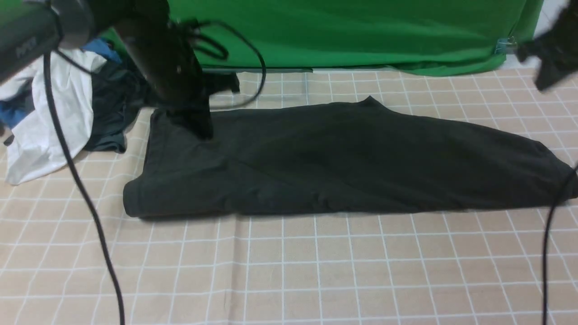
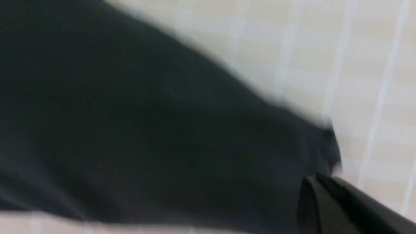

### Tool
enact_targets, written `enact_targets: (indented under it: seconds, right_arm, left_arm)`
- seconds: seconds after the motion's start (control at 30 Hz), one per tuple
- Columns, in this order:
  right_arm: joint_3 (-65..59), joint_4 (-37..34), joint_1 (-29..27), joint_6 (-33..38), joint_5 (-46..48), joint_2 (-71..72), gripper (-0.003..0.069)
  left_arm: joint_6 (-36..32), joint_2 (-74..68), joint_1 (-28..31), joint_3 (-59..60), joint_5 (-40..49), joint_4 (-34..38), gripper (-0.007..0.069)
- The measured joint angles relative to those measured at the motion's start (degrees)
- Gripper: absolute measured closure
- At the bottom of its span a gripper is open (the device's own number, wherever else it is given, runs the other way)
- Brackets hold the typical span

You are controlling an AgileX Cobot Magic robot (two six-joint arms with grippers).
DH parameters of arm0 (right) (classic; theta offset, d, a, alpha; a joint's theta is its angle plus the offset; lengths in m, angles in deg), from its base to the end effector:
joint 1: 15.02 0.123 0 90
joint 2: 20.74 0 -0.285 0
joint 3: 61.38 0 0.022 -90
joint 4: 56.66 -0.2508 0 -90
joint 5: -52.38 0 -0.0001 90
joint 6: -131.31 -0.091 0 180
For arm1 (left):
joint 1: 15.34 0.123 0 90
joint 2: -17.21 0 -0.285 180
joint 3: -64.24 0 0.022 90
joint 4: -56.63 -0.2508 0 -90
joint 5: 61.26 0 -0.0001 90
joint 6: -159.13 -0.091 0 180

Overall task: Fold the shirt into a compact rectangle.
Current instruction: 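Pull the folded dark garment lengthwise by its ends to straighten it flat on the table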

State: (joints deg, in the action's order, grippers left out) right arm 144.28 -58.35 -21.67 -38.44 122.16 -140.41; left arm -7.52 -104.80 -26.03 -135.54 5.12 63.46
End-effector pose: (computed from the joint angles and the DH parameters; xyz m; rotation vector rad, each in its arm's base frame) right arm 0.4156 -0.0459 0.2877 -0.0808 2.8563 -0.0186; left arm 0.4097 -0.0874 0.2444 -0.1234 2.9600 -0.2268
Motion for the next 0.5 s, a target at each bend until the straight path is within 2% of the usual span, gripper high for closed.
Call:
enact_targets:
  seconds: [0.07, 0.13, 0.17, 0.23, 0.27, 0.3, 0.33, 0.4, 0.5]
  right_arm:
    - [-3.8, -0.1, -2.4, -0.2, 0.2, 0.6, 0.0587]
    - [-7.8, -0.3, -4.8, -0.2, -0.6, 0.8, 0.0525]
    - [-10.4, -0.7, -6.4, -0.4, -2.6, 0.8, 0.0451]
    - [-12.5, -1.0, -7.6, -0.7, -5.5, 0.5, 0.0382]
    - [-13.3, -1.2, -8.2, -0.8, -7.5, 0.3, 0.032]
    - [-13.4, -1.2, -8.3, -0.8, -8.1, 0.2, 0.0312]
    - [-13.6, -1.6, -8.6, -0.8, -9.6, -0.2, 0.0263]
    - [-13.6, -2.5, -8.6, -1.0, -12.2, -0.9, 0.0221]
    - [-13.6, -5.7, -8.6, -1.0, -15.0, -2.9, 0.0197]
  left_arm:
    - [0.5, 2.1, -0.3, 4.3, -2.3, 0.0, 0.0613]
    - [1.3, 4.4, -0.2, 10.2, -5.6, -0.1, 0.0613]
    - [1.4, 5.3, -0.2, 13.8, -8.7, -0.3, 0.0613]
    - [1.4, 5.6, -0.2, 17.0, -10.8, -0.5, 0.0613]
    - [1.5, 5.6, -0.2, 18.9, -12.3, -0.7, 0.0613]
    - [1.5, 5.6, -0.2, 19.5, -12.5, -0.7, 0.0613]
    - [1.5, 5.6, -0.2, 21.0, -13.7, -0.9, 0.0613]
    - [1.6, 5.4, -0.2, 22.8, -14.9, -1.1, 0.0612]
    - [2.8, 5.1, -0.2, 24.1, -16.2, -1.5, 0.0612]
